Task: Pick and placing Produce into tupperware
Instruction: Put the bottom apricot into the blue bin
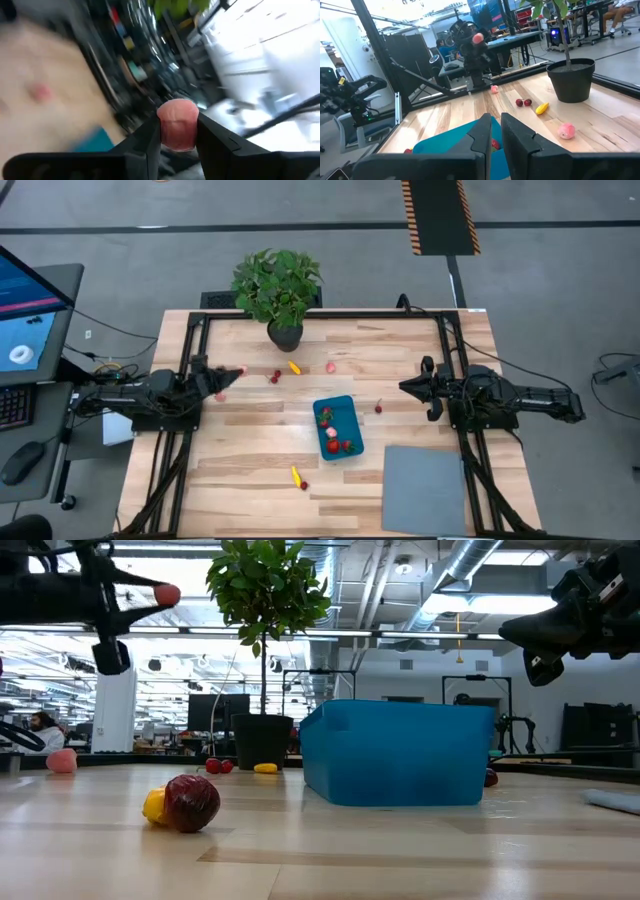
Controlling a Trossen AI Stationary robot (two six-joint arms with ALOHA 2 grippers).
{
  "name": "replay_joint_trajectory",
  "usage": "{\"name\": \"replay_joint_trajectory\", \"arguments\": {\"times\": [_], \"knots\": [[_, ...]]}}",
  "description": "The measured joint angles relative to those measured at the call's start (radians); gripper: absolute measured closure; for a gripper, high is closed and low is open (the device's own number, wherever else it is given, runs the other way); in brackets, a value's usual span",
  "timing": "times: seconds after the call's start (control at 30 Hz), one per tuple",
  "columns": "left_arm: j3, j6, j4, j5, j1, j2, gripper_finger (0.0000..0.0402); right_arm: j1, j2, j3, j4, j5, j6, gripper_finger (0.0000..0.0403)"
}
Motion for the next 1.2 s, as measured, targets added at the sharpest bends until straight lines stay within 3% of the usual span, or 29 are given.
{"name": "replay_joint_trajectory", "arguments": {"times": [0.13, 0.2, 0.43, 0.83, 1.0, 1.2], "knots": [[0.000, 0.257, -0.011, -0.136, 0.000, 0.000, 0.0308, 0.000, 0.000, 0.000, 0.000, 0.000, 0.000, 0.0337], [0.000, 0.316, -0.013, -0.175, 0.000, 0.001, 0.0308, 0.000, 0.000, 0.000, 0.000, 0.000, 0.000, 0.0337], [0.000, 0.504, -0.043, -0.165, 0.000, 0.084, 0.0308, 0.000, 0.000, 0.000, 0.000, 0.000, 0.000, 0.0337], [0.011, 0.405, 0.231, -0.177, 0.000, 0.466, 0.0309, 0.000, 0.000, 0.000, 0.000, 0.000, 0.000, 0.0337], [0.054, 0.356, 0.341, -0.161, 0.000, 0.666, 0.0309, 0.000, 0.000, 0.000, 0.000, 0.000, 0.000, 0.0337], [0.153, 0.406, 0.505, -0.108, -0.001, 0.895, 0.0309, 0.000, 0.000, 0.000, 0.000, 0.000, 0.000, 0.0337]]}}
